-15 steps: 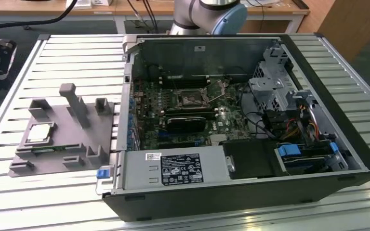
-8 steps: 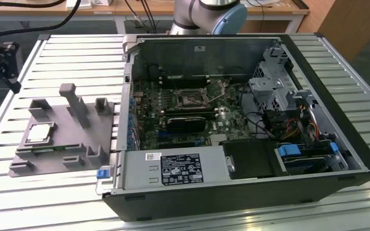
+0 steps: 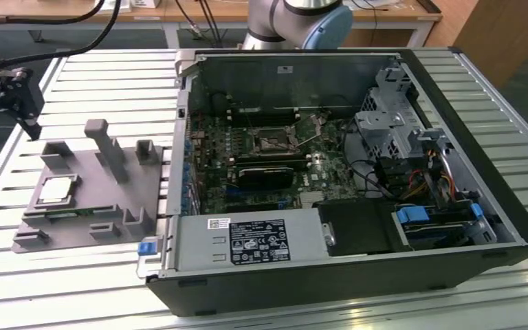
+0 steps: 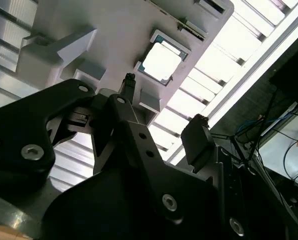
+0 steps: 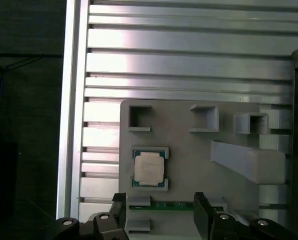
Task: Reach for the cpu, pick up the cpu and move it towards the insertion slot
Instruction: 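Pick up the cpu and move it towards the insertion slot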
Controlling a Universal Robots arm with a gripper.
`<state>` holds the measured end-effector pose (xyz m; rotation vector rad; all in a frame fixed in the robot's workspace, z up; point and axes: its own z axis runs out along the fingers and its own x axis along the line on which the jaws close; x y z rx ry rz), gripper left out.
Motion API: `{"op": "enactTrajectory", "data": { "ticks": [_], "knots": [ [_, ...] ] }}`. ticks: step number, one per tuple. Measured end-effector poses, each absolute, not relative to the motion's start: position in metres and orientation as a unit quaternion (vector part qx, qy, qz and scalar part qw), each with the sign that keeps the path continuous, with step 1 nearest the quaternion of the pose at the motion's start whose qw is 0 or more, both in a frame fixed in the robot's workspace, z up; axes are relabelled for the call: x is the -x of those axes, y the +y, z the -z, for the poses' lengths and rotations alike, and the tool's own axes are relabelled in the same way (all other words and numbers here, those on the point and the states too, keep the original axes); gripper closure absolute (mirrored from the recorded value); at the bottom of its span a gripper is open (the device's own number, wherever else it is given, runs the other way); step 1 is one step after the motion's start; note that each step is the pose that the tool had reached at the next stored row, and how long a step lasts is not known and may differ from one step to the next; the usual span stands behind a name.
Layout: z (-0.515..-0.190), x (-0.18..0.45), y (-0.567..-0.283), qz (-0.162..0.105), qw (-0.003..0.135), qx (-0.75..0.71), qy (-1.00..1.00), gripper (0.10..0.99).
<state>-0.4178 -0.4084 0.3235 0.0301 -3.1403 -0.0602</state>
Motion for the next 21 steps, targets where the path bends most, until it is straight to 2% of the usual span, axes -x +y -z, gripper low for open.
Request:
{"op": "enactTrajectory", "data": {
  "ticks": [8,9,21],
  "knots": [
    [-0.309,0.419,-0.409,0.019,0.000,-0.010,-1.000,0.427],
    [-0.307,0.419,-0.409,0.019,0.000,-0.010,-1.000,0.365],
    [-0.285,0.424,-0.410,0.019,0.000,-0.010,-1.000,0.365]
  ]
}}
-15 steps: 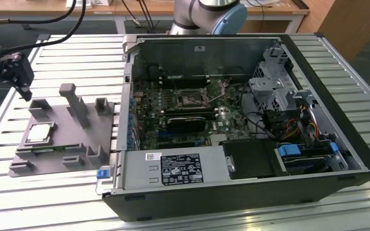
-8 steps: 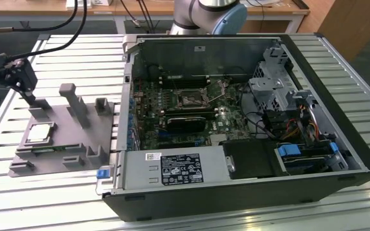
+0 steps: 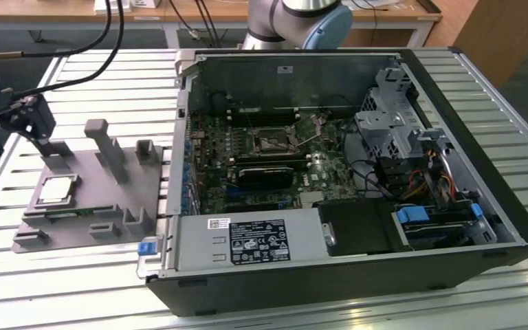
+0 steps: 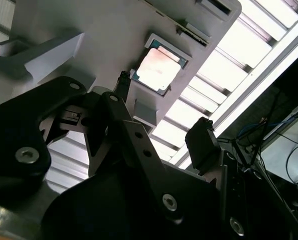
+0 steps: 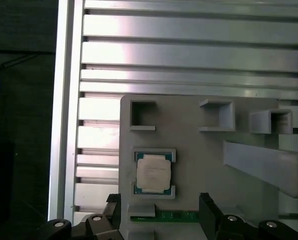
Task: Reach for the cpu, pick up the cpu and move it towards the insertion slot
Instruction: 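Pick up the cpu and move it towards the insertion slot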
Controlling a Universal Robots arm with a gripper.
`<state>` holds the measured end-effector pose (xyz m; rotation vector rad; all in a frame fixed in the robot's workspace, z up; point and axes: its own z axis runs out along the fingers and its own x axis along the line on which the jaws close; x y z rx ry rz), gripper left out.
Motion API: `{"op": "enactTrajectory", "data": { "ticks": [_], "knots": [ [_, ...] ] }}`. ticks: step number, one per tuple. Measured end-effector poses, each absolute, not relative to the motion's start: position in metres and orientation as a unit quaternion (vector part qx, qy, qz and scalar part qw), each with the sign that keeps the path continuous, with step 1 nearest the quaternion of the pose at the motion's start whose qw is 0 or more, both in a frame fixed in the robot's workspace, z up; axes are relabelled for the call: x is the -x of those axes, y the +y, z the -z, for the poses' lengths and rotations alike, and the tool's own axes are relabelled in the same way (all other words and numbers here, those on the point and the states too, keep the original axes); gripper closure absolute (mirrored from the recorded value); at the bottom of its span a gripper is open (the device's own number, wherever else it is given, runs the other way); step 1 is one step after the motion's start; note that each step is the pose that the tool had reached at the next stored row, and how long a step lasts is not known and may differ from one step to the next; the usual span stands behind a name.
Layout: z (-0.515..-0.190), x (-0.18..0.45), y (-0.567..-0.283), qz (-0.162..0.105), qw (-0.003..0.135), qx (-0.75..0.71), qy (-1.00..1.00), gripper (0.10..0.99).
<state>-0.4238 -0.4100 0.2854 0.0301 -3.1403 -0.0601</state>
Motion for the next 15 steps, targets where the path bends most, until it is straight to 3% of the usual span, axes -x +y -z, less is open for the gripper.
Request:
{"op": "enactTrajectory", "data": {
  "ticks": [15],
  "knots": [
    [-0.258,0.429,-0.410,0.019,0.000,-0.010,-1.000,0.365]
  ]
}}
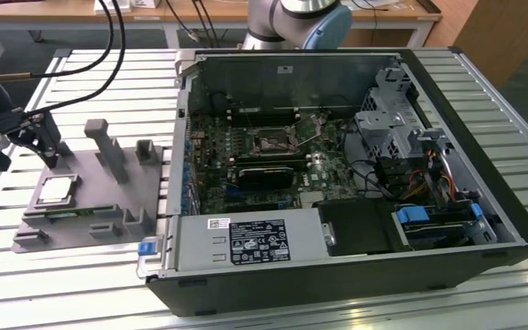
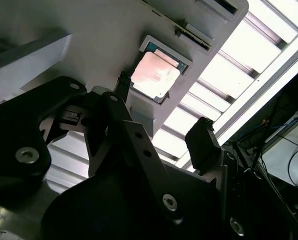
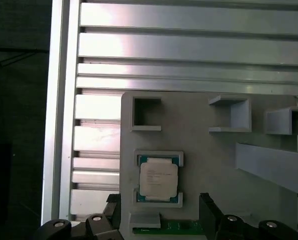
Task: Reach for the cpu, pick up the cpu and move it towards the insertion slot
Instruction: 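Pick up the cpu and move it towards the insertion slot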
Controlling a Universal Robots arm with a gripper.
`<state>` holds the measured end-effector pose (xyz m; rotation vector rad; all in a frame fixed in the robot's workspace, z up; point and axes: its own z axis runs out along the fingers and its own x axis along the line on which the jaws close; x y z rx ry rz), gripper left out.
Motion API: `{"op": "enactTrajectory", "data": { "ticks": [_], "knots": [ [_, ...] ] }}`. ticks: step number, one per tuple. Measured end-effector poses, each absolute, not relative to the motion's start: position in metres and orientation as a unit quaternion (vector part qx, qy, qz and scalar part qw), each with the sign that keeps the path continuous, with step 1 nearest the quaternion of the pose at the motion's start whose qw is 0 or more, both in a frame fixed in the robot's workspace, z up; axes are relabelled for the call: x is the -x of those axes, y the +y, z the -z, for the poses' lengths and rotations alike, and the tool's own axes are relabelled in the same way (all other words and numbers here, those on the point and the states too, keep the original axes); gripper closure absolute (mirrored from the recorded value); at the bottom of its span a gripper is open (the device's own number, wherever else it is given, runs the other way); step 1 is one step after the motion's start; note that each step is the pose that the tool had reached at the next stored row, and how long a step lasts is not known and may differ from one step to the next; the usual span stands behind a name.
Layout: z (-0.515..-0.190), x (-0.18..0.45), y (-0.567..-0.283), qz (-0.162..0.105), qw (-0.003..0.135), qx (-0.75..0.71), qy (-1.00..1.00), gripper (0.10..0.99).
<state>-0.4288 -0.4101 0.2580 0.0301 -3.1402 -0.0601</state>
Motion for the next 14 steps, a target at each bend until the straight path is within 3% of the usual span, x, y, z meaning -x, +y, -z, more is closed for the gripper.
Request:
{"op": "enactTrajectory", "data": {
  "ticks": [14],
  "knots": [
    [-0.232,0.430,-0.410,0.019,0.000,-0.010,-1.000,0.365]
  ]
}}
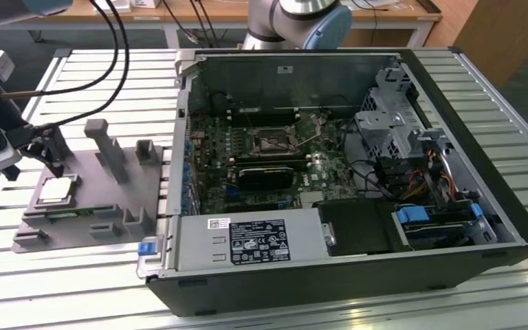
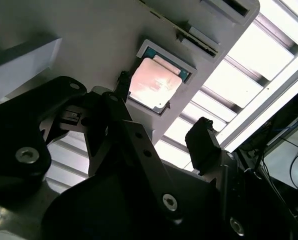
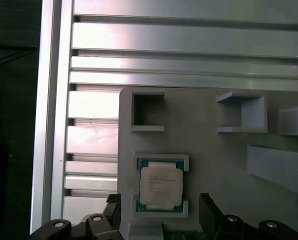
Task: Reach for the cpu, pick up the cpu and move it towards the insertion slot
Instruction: 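Pick up the cpu and move it towards the insertion slot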
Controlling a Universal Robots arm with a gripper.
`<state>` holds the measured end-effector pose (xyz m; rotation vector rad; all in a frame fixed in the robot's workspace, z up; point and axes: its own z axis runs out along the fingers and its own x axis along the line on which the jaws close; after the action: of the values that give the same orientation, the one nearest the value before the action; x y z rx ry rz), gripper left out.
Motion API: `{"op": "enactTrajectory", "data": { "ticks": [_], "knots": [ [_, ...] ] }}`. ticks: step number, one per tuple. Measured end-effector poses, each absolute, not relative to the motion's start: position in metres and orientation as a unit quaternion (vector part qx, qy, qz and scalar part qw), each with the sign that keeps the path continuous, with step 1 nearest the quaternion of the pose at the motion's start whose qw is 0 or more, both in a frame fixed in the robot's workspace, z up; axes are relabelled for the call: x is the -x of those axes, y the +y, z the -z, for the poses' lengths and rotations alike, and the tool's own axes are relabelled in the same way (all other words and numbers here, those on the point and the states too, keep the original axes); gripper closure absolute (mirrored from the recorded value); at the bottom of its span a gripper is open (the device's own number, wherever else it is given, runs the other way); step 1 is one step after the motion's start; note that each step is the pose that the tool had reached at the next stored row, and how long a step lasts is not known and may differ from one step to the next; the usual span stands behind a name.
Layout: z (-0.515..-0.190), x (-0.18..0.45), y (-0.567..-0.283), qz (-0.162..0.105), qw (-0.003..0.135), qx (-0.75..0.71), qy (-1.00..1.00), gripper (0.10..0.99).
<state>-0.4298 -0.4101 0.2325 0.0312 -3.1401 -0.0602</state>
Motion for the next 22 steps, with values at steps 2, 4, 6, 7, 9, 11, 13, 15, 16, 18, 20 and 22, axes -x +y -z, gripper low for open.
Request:
{"op": "enactTrajectory", "data": {
  "ticks": [2,4,6,7,9,11,13,15,16,18,20,22],
  "knots": [
    [-0.229,0.430,-0.411,0.019,0.000,-0.010,-1.000,0.365],
    [-0.226,0.430,-0.411,0.019,0.000,-0.010,-1.000,0.365],
    [-0.222,0.430,-0.412,0.019,0.000,-0.010,-1.000,0.365],
    [-0.220,0.430,-0.412,0.019,0.000,-0.010,-1.000,0.365],
    [-0.217,0.430,-0.412,0.019,0.000,-0.010,-1.000,0.365],
    [-0.213,0.429,-0.412,0.019,0.000,-0.010,-1.000,0.365],
    [-0.209,0.429,-0.412,0.019,0.000,-0.010,-1.000,0.365],
    [-0.206,0.428,-0.412,0.019,0.000,-0.010,-1.000,0.365],
    [-0.204,0.428,-0.411,0.019,0.000,-0.010,-1.000,0.365],
    [-0.201,0.427,-0.410,0.019,0.000,-0.010,-1.000,0.365],
    [-0.198,0.427,-0.409,0.019,0.000,-0.010,-1.000,0.365],
    [-0.196,0.427,-0.407,0.019,0.000,-0.010,-1.000,0.365]
  ]
}}
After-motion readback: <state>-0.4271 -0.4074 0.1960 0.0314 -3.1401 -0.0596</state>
